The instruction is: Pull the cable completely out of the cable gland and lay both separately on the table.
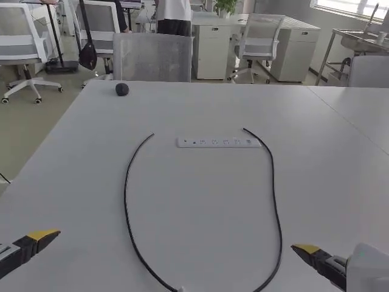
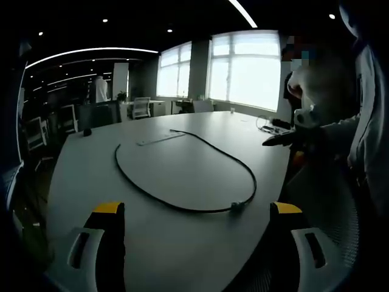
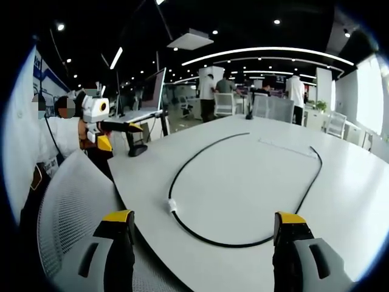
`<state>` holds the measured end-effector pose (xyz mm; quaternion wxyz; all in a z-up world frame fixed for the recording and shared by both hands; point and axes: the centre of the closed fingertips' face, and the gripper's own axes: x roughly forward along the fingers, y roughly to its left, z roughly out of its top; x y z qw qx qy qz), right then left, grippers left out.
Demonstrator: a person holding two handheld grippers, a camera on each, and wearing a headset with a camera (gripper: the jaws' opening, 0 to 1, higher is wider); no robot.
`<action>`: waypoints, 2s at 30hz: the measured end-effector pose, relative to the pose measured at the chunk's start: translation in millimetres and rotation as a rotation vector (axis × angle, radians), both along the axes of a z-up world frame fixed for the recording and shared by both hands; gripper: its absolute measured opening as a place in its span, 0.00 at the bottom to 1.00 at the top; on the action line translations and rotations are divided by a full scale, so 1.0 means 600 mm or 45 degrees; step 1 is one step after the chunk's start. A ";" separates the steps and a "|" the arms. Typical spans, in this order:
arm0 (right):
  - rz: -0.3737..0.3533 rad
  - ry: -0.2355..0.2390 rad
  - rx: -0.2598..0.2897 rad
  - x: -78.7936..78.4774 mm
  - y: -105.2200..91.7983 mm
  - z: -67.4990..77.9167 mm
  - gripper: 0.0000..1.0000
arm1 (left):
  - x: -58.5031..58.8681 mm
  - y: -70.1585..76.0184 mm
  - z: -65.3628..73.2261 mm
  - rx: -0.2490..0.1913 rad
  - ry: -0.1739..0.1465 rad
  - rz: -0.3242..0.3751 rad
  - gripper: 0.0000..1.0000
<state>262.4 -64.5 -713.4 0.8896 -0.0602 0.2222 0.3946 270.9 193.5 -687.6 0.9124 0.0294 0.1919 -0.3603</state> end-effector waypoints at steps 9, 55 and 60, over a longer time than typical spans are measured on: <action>0.005 -0.011 0.000 0.001 0.001 0.003 0.97 | 0.000 0.001 0.001 -0.005 -0.002 0.004 1.00; 0.060 0.023 -0.001 -0.008 0.020 -0.010 0.96 | -0.003 0.002 0.000 -0.018 -0.003 0.000 1.00; 0.059 0.021 0.000 -0.006 0.020 -0.010 0.96 | -0.003 0.003 -0.001 -0.019 0.000 0.000 1.00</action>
